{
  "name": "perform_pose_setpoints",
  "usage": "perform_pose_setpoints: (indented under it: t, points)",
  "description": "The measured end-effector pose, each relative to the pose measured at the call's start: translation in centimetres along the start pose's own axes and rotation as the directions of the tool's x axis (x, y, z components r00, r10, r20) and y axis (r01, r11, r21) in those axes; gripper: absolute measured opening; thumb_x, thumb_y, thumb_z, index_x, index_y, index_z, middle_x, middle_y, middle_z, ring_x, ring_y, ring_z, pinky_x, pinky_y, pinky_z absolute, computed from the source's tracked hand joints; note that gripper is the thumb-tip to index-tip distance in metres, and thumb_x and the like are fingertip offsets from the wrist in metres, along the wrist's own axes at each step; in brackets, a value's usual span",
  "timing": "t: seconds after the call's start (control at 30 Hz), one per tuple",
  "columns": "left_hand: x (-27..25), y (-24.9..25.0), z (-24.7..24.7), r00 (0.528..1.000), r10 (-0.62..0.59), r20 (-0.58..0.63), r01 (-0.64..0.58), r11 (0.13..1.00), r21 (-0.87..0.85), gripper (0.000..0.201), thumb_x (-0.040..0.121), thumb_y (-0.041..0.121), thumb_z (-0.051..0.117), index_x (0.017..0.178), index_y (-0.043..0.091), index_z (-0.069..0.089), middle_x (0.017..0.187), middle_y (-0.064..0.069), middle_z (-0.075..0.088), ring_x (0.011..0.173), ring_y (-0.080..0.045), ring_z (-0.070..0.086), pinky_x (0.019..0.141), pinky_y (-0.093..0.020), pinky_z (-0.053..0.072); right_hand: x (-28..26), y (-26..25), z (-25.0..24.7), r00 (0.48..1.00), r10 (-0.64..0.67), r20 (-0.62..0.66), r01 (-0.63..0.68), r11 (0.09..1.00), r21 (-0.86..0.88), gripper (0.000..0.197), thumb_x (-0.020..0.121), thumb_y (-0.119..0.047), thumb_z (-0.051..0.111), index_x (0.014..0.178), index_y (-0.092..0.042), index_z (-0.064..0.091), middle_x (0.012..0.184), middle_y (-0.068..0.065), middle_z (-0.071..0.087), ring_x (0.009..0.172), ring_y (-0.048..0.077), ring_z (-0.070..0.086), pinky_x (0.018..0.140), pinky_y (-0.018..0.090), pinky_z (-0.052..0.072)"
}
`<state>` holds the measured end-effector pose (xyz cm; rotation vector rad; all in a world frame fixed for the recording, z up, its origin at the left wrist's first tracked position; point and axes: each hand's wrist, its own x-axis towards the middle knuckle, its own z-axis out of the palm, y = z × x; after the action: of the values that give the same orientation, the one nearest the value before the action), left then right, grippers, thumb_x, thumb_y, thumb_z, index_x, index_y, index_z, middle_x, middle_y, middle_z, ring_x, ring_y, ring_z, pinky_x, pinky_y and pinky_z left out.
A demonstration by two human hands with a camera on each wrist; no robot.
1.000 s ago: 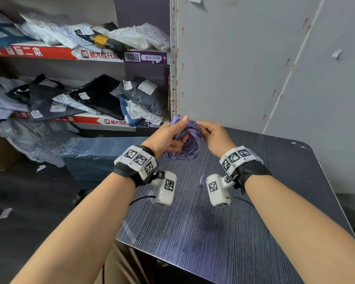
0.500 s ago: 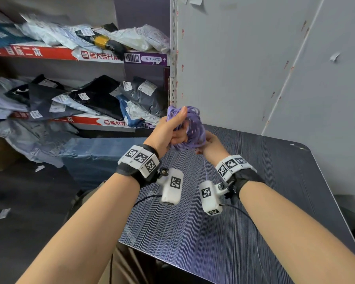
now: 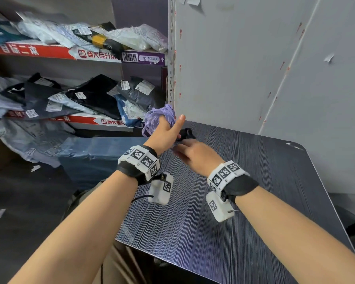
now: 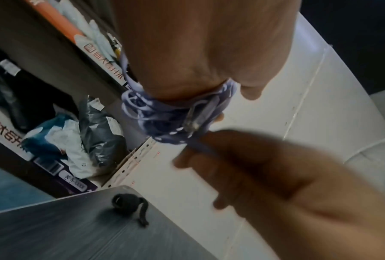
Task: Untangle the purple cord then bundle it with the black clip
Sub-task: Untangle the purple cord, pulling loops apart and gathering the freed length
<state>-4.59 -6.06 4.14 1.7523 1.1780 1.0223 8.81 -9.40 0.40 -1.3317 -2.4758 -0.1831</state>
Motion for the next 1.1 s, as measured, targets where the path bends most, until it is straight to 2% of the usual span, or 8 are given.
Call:
perform_pose_setpoints:
  t: [0.13,0.33,0.57,0.73,0.83,0.93,1.0,1.1]
  points:
    - [0.3,-0.8,0.1,0.992,0.0,0.128,0.006,0.999,-0.044,0.064,0.09,0.066,0.033,0.088,0.005,0.054,0.073,-0.009,0.054,0.068,-0.013,0.054,0.075,-0.032,0.043,0.5,-0.4,-1.2,0.966,-0.141,-0.216,0.107,0.981,-0.163,0.038,0.079,-0.044,0.047,0.085,-0.01,0.063,0.073,0.005,0.061,0.064,0.025,0.06,0.053,0.029,0.05]
    - [-0.6,0.3,0.1,0.943,-0.077,0.324,0.069,0.997,0.037,0.075,0.089,0.068,0.006,0.075,0.009,0.05,0.066,-0.012,0.047,0.062,-0.017,0.046,0.065,-0.028,0.039,0.0,-1.3,-2.5,0.983,0.142,-0.119,-0.122,0.979,0.164,0.047,0.083,-0.042,0.065,0.105,-0.004,0.047,0.101,0.013,0.064,0.089,0.032,0.061,0.068,0.037,0.045]
    - [-0.4,0.0,0.1,0.939,-0.056,0.34,0.078,0.996,-0.051,0.071,0.095,0.056,0.004,0.077,0.016,0.059,0.069,-0.001,0.064,0.067,-0.003,0.06,0.075,-0.021,0.05,0.0,-1.5,-2.3,0.975,0.169,-0.144,-0.158,0.984,0.084,0.052,0.079,-0.039,0.058,0.114,-0.003,0.043,0.103,0.01,0.049,0.095,0.027,0.054,0.085,0.038,0.045]
    - [-0.7,-0.3,0.9,0.921,-0.06,0.386,0.132,0.978,-0.162,0.052,0.1,0.047,0.008,0.111,0.021,0.052,0.119,-0.006,0.057,0.11,-0.005,0.052,0.091,-0.01,0.039,0.6,-1.4,-2.8,0.972,0.225,-0.073,-0.191,0.93,0.315,0.081,0.069,-0.029,0.061,0.141,-0.016,0.027,0.12,0.005,0.035,0.117,0.022,0.039,0.107,0.037,0.033]
    - [-1.3,-0.1,1.3,0.903,-0.145,0.404,0.169,0.985,-0.026,0.057,0.097,0.053,0.011,0.113,0.019,0.054,0.11,-0.016,0.062,0.103,-0.023,0.06,0.081,-0.031,0.052,0.7,-1.0,-3.3,0.97,0.223,0.094,-0.241,0.927,0.288,0.069,0.066,-0.035,0.056,0.134,-0.03,0.042,0.121,0.002,0.032,0.117,0.02,0.032,0.107,0.033,0.027]
    - [-1.3,-0.2,1.4,0.888,-0.178,0.423,0.163,0.984,0.072,0.058,0.099,0.044,0.034,0.114,-0.008,0.051,0.087,-0.033,0.06,0.063,-0.031,0.056,0.048,-0.021,0.042,0.4,-0.6,-3.4,0.953,0.193,0.235,-0.234,0.959,0.161,0.066,0.067,-0.031,0.059,0.13,-0.035,0.04,0.12,-0.002,0.033,0.103,0.014,0.027,0.099,0.03,0.026]
    - [-1.2,-0.7,1.3,0.856,-0.177,0.486,0.161,0.984,0.075,0.076,0.081,0.062,0.052,0.09,-0.014,0.053,0.045,-0.004,0.05,0.037,-0.01,0.042,0.037,-0.011,0.031,0.1,-0.4,-3.3,0.951,0.167,0.26,-0.188,0.98,0.06,0.068,0.068,-0.028,0.064,0.129,-0.034,0.036,0.121,-0.005,0.036,0.104,0.014,0.027,0.099,0.033,0.028]
    - [-0.8,-1.0,1.5,0.848,-0.133,0.513,0.136,0.99,0.032,0.094,0.03,0.093,0.057,0.069,0.008,0.047,0.033,0.009,0.04,0.027,-0.001,0.038,0.033,-0.008,0.029,0.1,-0.2,-3.5,0.954,0.143,0.263,-0.17,0.982,0.084,0.066,0.064,-0.027,0.066,0.123,-0.031,0.038,0.12,-0.008,0.044,0.115,0.016,0.031,0.099,0.035,0.029]
